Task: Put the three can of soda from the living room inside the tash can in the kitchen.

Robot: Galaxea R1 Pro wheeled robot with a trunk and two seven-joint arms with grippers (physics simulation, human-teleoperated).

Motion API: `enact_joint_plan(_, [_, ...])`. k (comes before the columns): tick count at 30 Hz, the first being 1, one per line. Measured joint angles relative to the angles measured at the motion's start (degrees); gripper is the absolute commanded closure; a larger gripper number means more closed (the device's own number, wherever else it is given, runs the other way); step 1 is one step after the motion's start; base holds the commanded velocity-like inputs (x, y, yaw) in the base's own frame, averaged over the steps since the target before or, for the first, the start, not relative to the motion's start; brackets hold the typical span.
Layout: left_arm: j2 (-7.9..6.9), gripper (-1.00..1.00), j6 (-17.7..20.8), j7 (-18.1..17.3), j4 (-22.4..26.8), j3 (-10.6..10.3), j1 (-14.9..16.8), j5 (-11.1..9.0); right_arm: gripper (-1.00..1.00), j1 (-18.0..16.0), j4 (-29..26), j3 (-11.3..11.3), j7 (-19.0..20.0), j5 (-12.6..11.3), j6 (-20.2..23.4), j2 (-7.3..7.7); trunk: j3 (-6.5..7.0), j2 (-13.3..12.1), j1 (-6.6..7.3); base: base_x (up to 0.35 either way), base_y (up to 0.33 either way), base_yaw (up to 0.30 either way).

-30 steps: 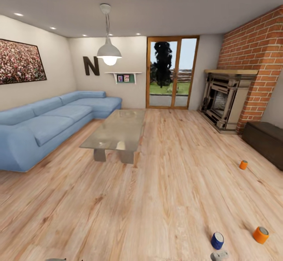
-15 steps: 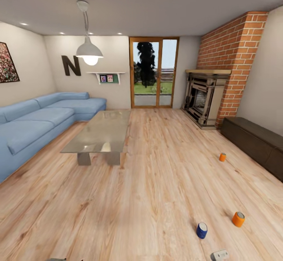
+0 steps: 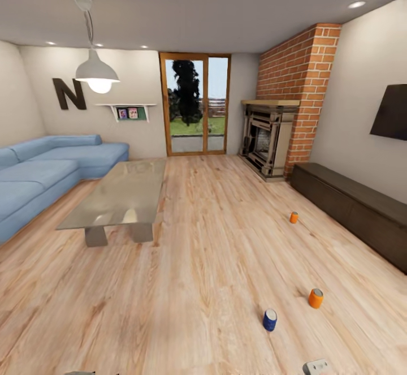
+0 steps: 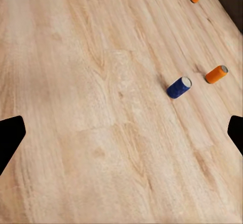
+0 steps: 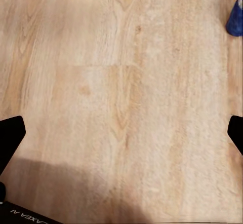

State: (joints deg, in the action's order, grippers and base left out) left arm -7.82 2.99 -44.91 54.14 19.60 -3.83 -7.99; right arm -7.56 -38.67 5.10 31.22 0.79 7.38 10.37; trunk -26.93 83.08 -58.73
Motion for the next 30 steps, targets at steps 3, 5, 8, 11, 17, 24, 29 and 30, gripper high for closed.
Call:
enact_joint_plan(3, [0.00, -1.00, 0.00, 0.00, 0.00, 0.00, 0.01, -0.01, -1.00, 0.00, -0.01, 0.00, -0.01, 0.00, 0.00, 0.00, 0.00, 0.00, 0.00, 0.000, 0.000, -0.268])
enact_joint_plan(5, [0.00, -1.00, 0.00, 0.00, 0.00, 0.00, 0.02, 0.02, -1.00, 0.00, -0.01, 0.00, -0.01, 0.00, 0.00, 0.00, 0.00, 0.00, 0.00, 0.000, 0.000, -0.268])
enact_joint_plan(8, [0.00, -1.00, 0.00, 0.00, 0.00, 0.01, 0.00, 0.04, -1.00, 0.00, 0.00, 0.00, 0.02, 0.00, 0.00, 0.00, 0.00, 0.00, 0.00, 0.000, 0.000, -0.268])
enact_joint_plan(11, [0.00, -1.00, 0.00, 0.00, 0.00, 0.00, 0.02, 0.02, -1.00, 0.00, 0.00, 0.00, 0.05, 0.00, 0.00, 0.00, 0.00, 0.00, 0.00, 0.000, 0.000, -0.268])
enact_joint_plan(17, [0.00, -1.00, 0.00, 0.00, 0.00, 0.00, 0.02, 0.02, -1.00, 0.00, 0.00, 0.00, 0.05, 0.00, 0.00, 0.00, 0.00, 0.00, 0.00, 0.000, 0.000, -0.268])
enact_joint_plan(24, [0.00, -1.00, 0.00, 0.00, 0.00, 0.00, 0.02, 0.03, -1.00, 0.00, 0.00, 0.00, 0.07, 0.00, 0.00, 0.03, 0.00, 0.00, 0.00, 0.000, 0.000, -0.268])
enact_joint_plan(29, [0.00, -1.00, 0.00, 0.00, 0.00, -0.03, -0.01, 0.06, -1.00, 0.00, 0.00, 0.00, 0.07, 0.00, 0.00, 0.05, 0.00, 0.00, 0.00, 0.000, 0.000, -0.268])
enact_joint_plan(30, [0.00, -1.00, 0.00, 0.00, 0.00, -0.05, -0.02, 0.06, -1.00, 0.00, 0.00, 0.00, 0.07, 0.00, 0.00, 0.06, 0.00, 0.00, 0.00, 0.000, 0.000, -0.268])
